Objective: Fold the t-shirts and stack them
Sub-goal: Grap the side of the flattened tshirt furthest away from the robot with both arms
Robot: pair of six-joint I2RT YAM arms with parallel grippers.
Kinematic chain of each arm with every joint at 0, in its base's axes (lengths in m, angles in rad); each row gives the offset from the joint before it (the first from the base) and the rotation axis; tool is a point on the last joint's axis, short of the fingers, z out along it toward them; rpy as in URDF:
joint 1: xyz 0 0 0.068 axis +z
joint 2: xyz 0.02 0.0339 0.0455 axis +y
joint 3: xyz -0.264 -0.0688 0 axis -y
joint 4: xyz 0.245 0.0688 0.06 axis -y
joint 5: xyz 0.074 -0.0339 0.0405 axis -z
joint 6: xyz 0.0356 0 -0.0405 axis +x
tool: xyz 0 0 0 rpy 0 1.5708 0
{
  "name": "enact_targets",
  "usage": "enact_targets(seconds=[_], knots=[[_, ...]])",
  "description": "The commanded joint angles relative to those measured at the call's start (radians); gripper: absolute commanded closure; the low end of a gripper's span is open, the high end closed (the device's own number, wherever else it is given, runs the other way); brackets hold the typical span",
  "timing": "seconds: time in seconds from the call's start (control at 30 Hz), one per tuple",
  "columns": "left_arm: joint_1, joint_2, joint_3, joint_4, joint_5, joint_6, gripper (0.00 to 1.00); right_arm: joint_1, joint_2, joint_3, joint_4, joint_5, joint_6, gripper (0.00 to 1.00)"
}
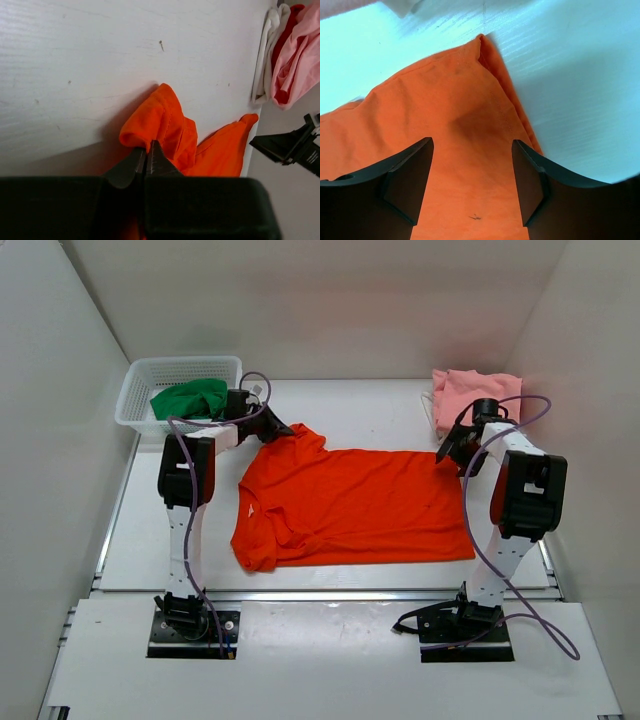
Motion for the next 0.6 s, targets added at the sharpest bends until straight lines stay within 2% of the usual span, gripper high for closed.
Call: enact_targets(seconds=[0.0, 0.1, 0.3, 0.47, 0.57], knots=[[0.001, -0.078, -0.006, 0.069, 0.043, -0.015, 0.94, -0.002, 0.021, 0.042, 0.038, 0.002, 0.0, 0.38], [-0.002, -0.104, -0.055, 0.134, 0.049, -0.05, 1.0, -0.005, 0.046, 0.056, 0.069, 0.022, 0.015, 0.39], [0.009, -0.128, -0.073, 0.125, 0.078, -0.045, 1.0, -0.003, 0.159, 0.193, 0.044, 0.093, 0.061, 0.39], [0.022, -0.162, -0.119, 0.149, 0.092, -0.044, 1.0, 0.007, 0.245, 0.323, -0.046, 0.168, 0.075, 0.39], [0.03, -0.168, -0.133, 0.166, 0.095, -0.063, 1.0, 0.023, 0.289, 0.378, -0.114, 0.177, 0.066, 0.47]])
